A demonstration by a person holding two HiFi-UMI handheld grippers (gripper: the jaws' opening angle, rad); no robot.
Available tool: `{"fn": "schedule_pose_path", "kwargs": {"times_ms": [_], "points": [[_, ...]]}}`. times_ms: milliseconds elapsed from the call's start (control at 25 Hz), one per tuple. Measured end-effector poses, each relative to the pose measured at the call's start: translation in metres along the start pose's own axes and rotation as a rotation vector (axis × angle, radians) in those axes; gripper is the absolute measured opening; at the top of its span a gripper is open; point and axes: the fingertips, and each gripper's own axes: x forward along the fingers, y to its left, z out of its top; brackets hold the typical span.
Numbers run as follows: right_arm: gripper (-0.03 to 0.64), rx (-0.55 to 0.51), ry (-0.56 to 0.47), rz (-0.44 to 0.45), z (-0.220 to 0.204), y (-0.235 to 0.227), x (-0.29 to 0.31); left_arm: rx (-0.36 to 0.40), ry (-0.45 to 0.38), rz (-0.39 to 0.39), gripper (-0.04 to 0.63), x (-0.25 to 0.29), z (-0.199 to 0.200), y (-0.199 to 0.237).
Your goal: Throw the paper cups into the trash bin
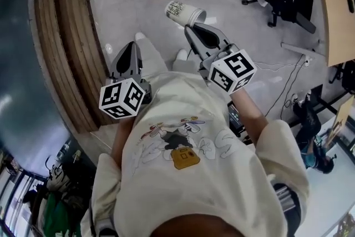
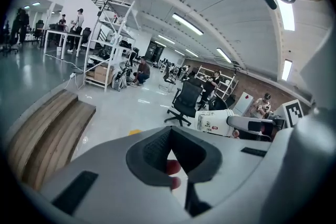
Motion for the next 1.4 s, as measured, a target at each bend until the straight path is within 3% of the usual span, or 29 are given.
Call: {"fn": "schedule_pose_path", "kwargs": {"times_ms": [280,560,760,1080,1400], "points": [[0.026,0.007,0.029,-0.046,0.025,-0.030,0.083,-0.008,0.012,-0.053,0.003,0.079,0.051,0.051],[0.026,0.017,0.089,-0.133,0.079,-0.063,0.186,-0.055,-0.003,-0.108,0.003,0.166,0.157,0.120],[0.026,0.031,0.125,-0.188,0.096,-0.077,0.249,-0.049,0.057,-0.143,0.003,0.211,0.192,0.166],[0.026,0.073,0.234,-0.190,0.079,-0.125,0.311,-0.080,0.146,-0.127,0.003,0.276,0.183,0.197],[0.026,-0.046,0.378,-0.100,0.029,-0.184,0.368,-0.119,0.210,-0.040,0.003,0.344,0.132,0.230]]}}
